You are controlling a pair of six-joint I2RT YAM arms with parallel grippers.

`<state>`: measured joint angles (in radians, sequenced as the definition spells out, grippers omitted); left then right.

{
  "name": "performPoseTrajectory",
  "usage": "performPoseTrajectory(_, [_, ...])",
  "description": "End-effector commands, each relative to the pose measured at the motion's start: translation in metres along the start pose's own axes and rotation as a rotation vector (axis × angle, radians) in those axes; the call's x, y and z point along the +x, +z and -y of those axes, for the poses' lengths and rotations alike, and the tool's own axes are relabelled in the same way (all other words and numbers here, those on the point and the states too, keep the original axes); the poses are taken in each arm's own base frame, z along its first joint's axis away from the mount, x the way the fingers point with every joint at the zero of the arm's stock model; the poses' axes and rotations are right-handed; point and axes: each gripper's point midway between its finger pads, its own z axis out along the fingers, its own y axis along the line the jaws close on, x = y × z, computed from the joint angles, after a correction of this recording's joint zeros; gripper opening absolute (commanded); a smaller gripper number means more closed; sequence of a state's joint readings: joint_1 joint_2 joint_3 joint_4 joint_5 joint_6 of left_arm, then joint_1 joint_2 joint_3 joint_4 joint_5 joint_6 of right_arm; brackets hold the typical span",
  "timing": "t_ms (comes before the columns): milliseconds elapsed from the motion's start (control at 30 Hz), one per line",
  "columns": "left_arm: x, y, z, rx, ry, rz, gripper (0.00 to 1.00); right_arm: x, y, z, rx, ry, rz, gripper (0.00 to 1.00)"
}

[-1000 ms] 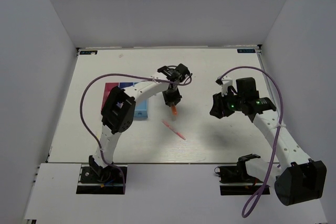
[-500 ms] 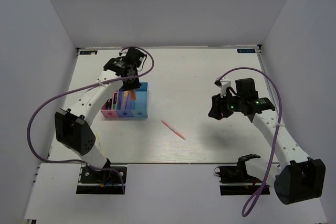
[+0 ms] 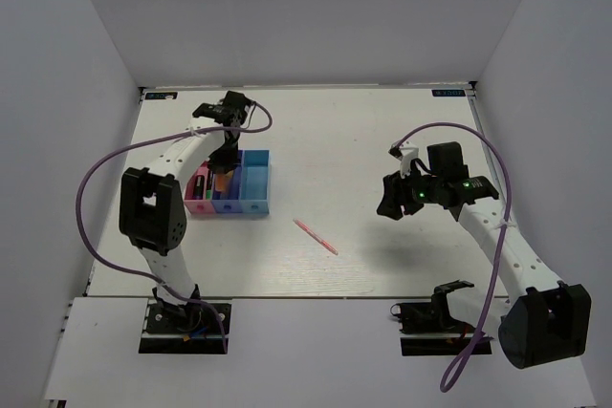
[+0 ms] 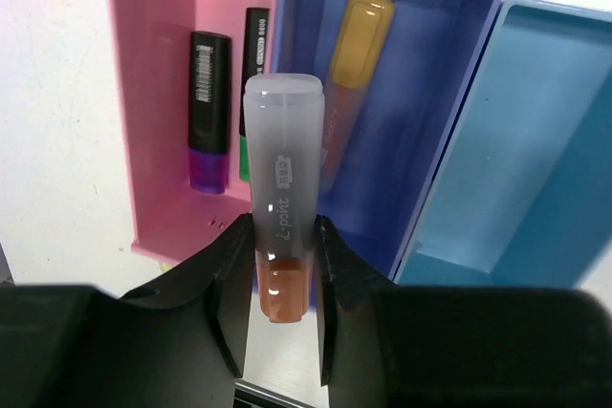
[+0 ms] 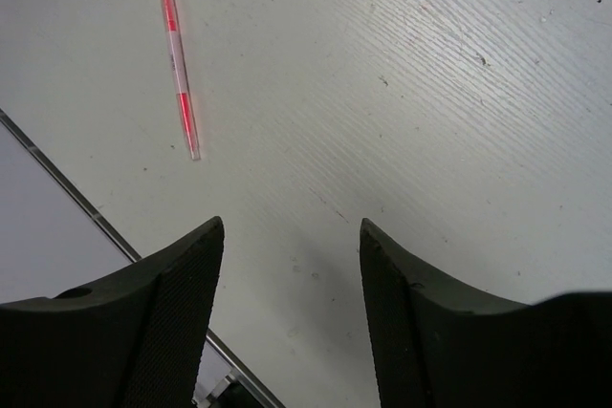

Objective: Sort the stationery into containers
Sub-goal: Place the stationery in the storage box, then pick up the pen from the center of the board.

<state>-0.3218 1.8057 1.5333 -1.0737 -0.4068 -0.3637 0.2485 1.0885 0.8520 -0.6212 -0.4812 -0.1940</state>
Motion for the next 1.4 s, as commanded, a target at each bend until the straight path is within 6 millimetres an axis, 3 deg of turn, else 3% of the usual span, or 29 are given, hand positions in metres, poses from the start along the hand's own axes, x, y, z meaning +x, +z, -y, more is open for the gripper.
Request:
performPoseTrajectory(0, [-0.013, -0.004, 0.0, 0.009, 0.012, 0.043, 0.37, 0.001, 0.004, 0.001, -0.015, -0.014, 0.002, 0.63])
performPoseTrajectory(33, [-0.014, -0.003, 0.002, 0.018, 0.007, 0.046, 0.44, 0.002, 0.004, 0.001, -0.016, -0.014, -0.002, 0.64])
performPoseTrajectory(200, [-0.011, -0.005, 0.004, 0.041, 0.001, 0.051, 0.57, 0.003, 0.005, 0.001, -0.019, -0.01, -0.009, 0.64])
performPoseTrajectory(333, [-0.012, -0.016, 0.003, 0.063, -0.018, 0.073, 0.62, 0.004, 0.006, 0.001, -0.021, -0.012, -0.013, 0.64])
performPoseTrajectory(367, [-0.01, -0.017, 0.003, 0.064, -0.016, 0.069, 0.58, 0.004, 0.006, 0.001, -0.021, -0.01, -0.012, 0.62])
performPoseTrajectory(400, [-0.011, -0.03, 0.004, 0.089, -0.034, 0.094, 0.46, 0.003, 0.006, 0.0, -0.023, -0.015, -0.012, 0.61])
performPoseTrajectory(467, [-0.002, -0.047, 0.019, 0.132, 0.001, 0.124, 0.06, 0.004, 0.005, 0.002, -0.019, -0.009, -0.01, 0.55])
performPoseTrajectory(500, [-0.001, -0.061, 0.027, 0.173, -0.002, 0.16, 0.0, 0.005, 0.006, 0.001, -0.018, -0.009, -0.015, 0.42])
performPoseTrajectory(533, [0.007, -0.062, 0.036, 0.196, 0.011, 0.163, 0.0, 0.002, 0.006, 0.003, -0.008, -0.012, -0.011, 0.29])
performPoseTrajectory(567, [0.021, -0.083, 0.067, 0.256, 0.074, 0.194, 0.0, 0.004, 0.006, 0.006, 0.004, -0.014, -0.012, 0.15])
performPoseTrajectory(600, [0.029, -0.092, 0.078, 0.291, 0.063, 0.193, 0.0, 0.005, 0.006, 0.009, 0.022, -0.004, -0.017, 0.0])
performPoseTrajectory(633, [0.04, -0.096, 0.088, 0.31, 0.078, 0.178, 0.02, 0.004, 0.007, 0.011, 0.033, -0.002, -0.018, 0.0])
performPoseTrajectory(667, [0.063, -0.11, 0.117, 0.355, 0.116, 0.169, 0.09, 0.005, 0.008, 0.014, 0.049, 0.005, -0.025, 0.01])
performPoseTrajectory(700, [0.074, -0.112, 0.126, 0.364, 0.11, 0.149, 0.33, 0.005, 0.008, 0.017, 0.067, 0.011, -0.029, 0.11])
performPoseTrajectory(733, [0.091, -0.113, 0.143, 0.378, 0.043, 0.104, 0.43, 0.007, 0.008, 0.02, 0.077, 0.016, -0.038, 0.43])
performPoseTrajectory(800, [0.119, -0.109, 0.159, 0.4, 0.017, 0.025, 0.58, 0.009, 0.009, 0.028, 0.123, 0.036, -0.056, 0.62])
performPoseTrajectory(833, [0.126, -0.105, 0.167, 0.403, -0.08, -0.02, 0.65, 0.01, 0.009, 0.031, 0.134, 0.04, -0.061, 0.65])
performPoseTrajectory(867, [0.139, -0.093, 0.169, 0.393, -0.103, -0.058, 0.65, 0.011, 0.009, 0.032, 0.144, 0.043, -0.069, 0.65])
performPoseTrajectory(900, [0.147, -0.094, 0.179, 0.436, -0.128, -0.103, 0.65, 0.012, 0.009, 0.037, 0.167, 0.049, -0.075, 0.65])
performPoseTrajectory(1067, [0.168, -0.072, 0.197, 0.374, -0.337, -0.231, 0.65, 0.009, 0.006, 0.037, 0.178, 0.043, -0.06, 0.6])
performPoseTrajectory(1367, [0.163, -0.057, 0.235, 0.357, -0.38, -0.246, 0.66, 0.006, 0.003, 0.034, 0.169, 0.033, -0.04, 0.6])
